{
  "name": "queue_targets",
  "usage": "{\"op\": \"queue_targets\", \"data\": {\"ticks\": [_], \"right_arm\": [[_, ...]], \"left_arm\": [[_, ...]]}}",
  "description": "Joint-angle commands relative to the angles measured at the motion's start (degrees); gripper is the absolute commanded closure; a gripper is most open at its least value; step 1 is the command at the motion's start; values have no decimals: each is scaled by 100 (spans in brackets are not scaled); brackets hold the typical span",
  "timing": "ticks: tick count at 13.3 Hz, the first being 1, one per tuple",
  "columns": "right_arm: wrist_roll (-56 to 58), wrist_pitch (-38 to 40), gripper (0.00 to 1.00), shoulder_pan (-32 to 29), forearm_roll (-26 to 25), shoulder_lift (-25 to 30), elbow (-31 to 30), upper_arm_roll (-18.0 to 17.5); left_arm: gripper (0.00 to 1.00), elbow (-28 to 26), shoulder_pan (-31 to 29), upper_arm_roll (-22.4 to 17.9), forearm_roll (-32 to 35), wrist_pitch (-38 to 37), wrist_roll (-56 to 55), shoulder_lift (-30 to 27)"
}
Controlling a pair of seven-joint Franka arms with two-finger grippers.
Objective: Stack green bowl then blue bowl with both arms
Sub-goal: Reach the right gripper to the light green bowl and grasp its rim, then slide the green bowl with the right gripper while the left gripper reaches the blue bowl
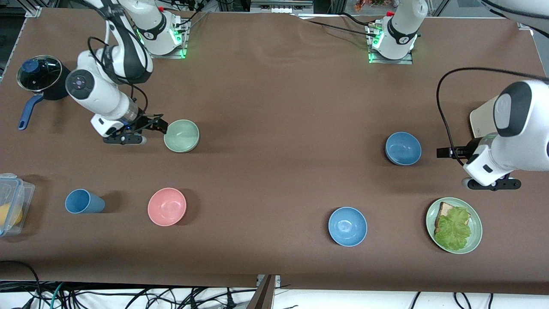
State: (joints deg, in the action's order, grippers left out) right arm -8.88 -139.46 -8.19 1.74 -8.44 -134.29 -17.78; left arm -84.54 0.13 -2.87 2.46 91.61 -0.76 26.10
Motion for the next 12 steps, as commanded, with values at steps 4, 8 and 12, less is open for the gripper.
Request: {"op": "queue_targets", "data": {"ticks": [4, 8, 12], "right_arm": [[-8, -872, 20, -33, 81, -842, -36, -95], [-52, -820, 100, -33, 72, -852, -19, -129], [-497, -320, 100, 2, 72, -773, 445, -796]], "left_arm": [[0, -581, -101, 50, 18, 516, 59, 167], [0, -599, -92, 76, 18, 542, 59, 185], [0, -599, -74, 85, 18, 525, 59, 158]]}}
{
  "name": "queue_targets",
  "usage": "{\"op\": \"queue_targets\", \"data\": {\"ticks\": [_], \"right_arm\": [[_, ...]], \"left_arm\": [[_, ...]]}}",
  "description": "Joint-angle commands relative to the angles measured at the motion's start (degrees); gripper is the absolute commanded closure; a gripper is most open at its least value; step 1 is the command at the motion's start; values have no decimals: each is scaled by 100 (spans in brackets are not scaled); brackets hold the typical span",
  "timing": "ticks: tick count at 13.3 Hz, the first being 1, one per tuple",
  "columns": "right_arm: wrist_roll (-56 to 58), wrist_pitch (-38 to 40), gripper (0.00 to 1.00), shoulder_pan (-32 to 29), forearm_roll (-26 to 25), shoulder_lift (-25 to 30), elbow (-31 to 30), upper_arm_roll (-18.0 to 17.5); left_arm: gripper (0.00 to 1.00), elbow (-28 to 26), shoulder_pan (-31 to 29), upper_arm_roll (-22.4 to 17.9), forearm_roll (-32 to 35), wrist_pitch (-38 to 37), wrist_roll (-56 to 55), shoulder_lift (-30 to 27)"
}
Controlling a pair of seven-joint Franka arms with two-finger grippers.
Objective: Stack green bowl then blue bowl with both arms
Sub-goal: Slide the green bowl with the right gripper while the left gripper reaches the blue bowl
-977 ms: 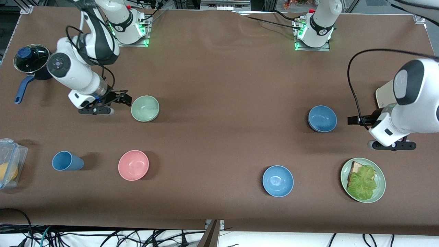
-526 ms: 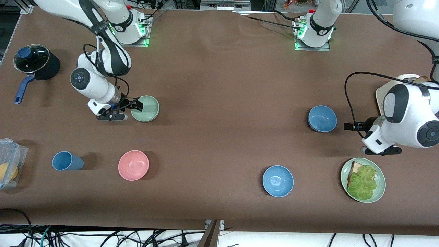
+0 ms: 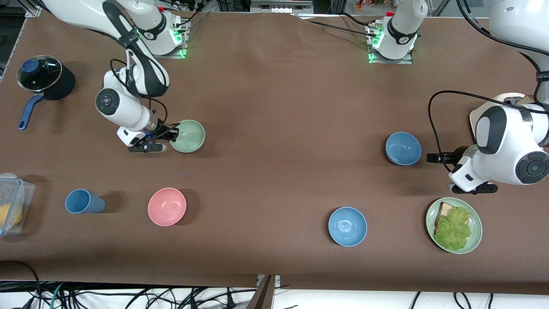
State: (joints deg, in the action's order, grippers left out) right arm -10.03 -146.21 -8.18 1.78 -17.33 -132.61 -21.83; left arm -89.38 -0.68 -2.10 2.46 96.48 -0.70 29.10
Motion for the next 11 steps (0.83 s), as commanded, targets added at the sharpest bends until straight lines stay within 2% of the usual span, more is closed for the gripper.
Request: {"op": "queue_targets", "data": {"ticks": [1, 3, 6, 9, 11], "right_arm": [[-812, 382, 100, 192, 51, 90, 444, -540], [-1359, 382, 100, 798, 25, -111, 875, -550], [-2429, 382, 100, 1668, -290, -892, 1814, -524], [-3880, 671, 100, 2486, -1168, -1824, 3114, -419], [-4575, 760, 100, 2882, -1626, -2194, 3591, -357]], "left_arm": [[0, -114, 6, 7, 18, 38, 52, -133], [0, -114, 6, 16, 18, 38, 52, -151], [0, -289, 15, 25, 9, 142, 52, -290], [0, -1350, 24, 25, 18, 1124, 52, -869], [0, -1905, 24, 34, 18, 1652, 52, -1108]]}}
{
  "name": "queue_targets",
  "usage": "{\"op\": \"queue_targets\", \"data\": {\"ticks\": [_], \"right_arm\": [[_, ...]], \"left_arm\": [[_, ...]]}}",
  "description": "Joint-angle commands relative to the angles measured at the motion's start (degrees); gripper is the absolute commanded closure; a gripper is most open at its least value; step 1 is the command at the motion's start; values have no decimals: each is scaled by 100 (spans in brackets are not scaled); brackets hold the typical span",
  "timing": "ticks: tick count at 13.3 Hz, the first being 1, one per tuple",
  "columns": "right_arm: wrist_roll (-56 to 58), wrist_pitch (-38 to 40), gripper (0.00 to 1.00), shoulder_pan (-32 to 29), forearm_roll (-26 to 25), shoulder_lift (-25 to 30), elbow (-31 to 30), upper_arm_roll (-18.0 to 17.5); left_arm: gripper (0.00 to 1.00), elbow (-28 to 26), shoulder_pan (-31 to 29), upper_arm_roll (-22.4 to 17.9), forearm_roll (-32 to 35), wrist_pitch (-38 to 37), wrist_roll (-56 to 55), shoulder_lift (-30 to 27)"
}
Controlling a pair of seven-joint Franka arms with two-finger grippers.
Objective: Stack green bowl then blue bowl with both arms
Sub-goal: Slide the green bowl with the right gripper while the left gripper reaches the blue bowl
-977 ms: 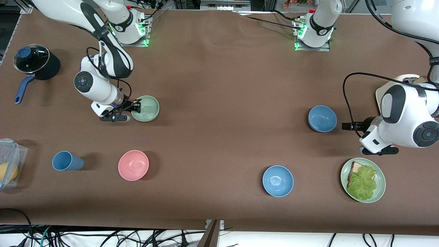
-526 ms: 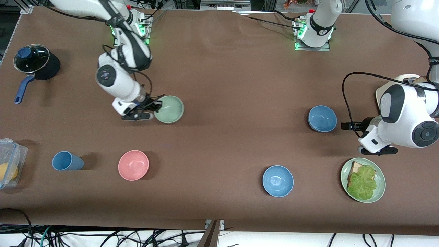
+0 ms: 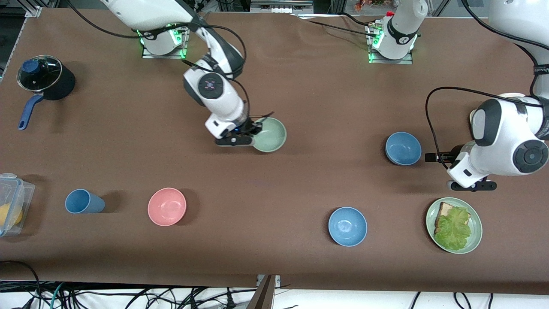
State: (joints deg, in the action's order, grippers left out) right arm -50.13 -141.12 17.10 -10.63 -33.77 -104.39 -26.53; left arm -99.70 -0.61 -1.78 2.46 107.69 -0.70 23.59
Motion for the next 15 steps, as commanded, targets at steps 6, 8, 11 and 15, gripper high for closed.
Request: {"op": "queue_targets", "data": {"ticks": [6, 8, 11, 15], "right_arm": [[-1149, 208, 0, 443, -870, -719, 806, 104], [-1087, 434, 0, 382, -783, -509, 981, 122], [-807, 1400, 0, -109, -530, 193, 1017, 113], [1683, 2744, 0, -1521, 866, 1668, 605, 113]], "left_arm": [[0, -2342, -36, 90, 27, 2219, 52, -874], [0, -2755, -36, 90, 35, 2816, 52, -874], [0, -3143, -44, 90, 88, 3390, 61, -883], [0, -3284, -220, 90, 88, 3653, 772, -891]]}}
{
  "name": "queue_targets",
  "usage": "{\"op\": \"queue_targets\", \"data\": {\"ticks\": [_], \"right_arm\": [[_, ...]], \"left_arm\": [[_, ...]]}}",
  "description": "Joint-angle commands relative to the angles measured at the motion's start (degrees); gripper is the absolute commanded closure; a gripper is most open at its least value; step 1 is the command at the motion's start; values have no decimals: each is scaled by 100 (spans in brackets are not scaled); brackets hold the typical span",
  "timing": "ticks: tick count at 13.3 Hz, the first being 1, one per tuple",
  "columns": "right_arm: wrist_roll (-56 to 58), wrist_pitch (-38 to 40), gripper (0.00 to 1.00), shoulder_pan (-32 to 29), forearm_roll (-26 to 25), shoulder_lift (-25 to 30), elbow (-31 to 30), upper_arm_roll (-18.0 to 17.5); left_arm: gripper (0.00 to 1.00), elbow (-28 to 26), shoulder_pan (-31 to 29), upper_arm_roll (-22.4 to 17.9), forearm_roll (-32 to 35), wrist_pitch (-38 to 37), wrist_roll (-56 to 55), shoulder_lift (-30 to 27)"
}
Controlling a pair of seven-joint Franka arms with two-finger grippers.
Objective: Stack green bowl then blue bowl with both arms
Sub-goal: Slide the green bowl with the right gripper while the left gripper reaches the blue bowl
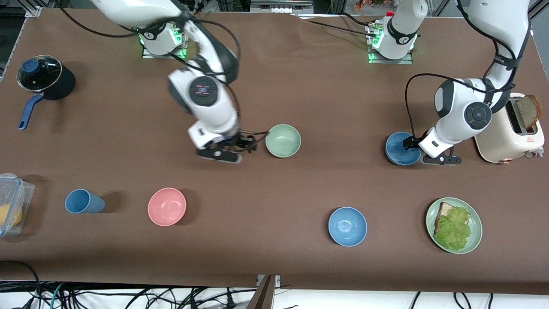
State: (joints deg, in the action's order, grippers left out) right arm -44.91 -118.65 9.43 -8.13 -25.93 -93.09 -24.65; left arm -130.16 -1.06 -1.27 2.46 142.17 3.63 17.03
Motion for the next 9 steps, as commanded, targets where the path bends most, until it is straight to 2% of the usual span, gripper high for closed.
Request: {"op": "queue_targets", "data": {"ticks": [1, 2, 3, 4, 5, 7, 8, 9], "right_arm": [[1917, 858, 0, -1193, 932, 1262, -665, -75], [2447, 1114, 0, -1554, 1075, 1614, -832, -75], [2818, 1238, 0, -1836, 1085, 1939, -1025, -66], [3161, 1248, 0, -2022, 1085, 2221, -1210, -31], [3460, 1248, 0, -2050, 1102, 2476, -1429, 152], [3726, 1326, 0, -2059, 1173, 2785, -1677, 347], [3735, 1458, 0, -2059, 1173, 2804, -1660, 382], [3735, 1476, 0, -2059, 1173, 2804, -1651, 408]], "left_arm": [[0, -298, -175, 39, 79, 284, 341, -226], [1, -308, -175, 39, 36, 319, 341, -217], [6, -308, -175, 39, 26, 328, 341, -191], [21, -308, -184, 39, 18, 337, 341, -173], [38, -334, -184, 39, 18, 416, 341, -147], [89, -396, -184, 39, -17, 504, 271, -121], [100, -396, -184, 39, -165, 478, 262, -121], [100, -387, -175, 39, -324, 426, 270, -121]]}}
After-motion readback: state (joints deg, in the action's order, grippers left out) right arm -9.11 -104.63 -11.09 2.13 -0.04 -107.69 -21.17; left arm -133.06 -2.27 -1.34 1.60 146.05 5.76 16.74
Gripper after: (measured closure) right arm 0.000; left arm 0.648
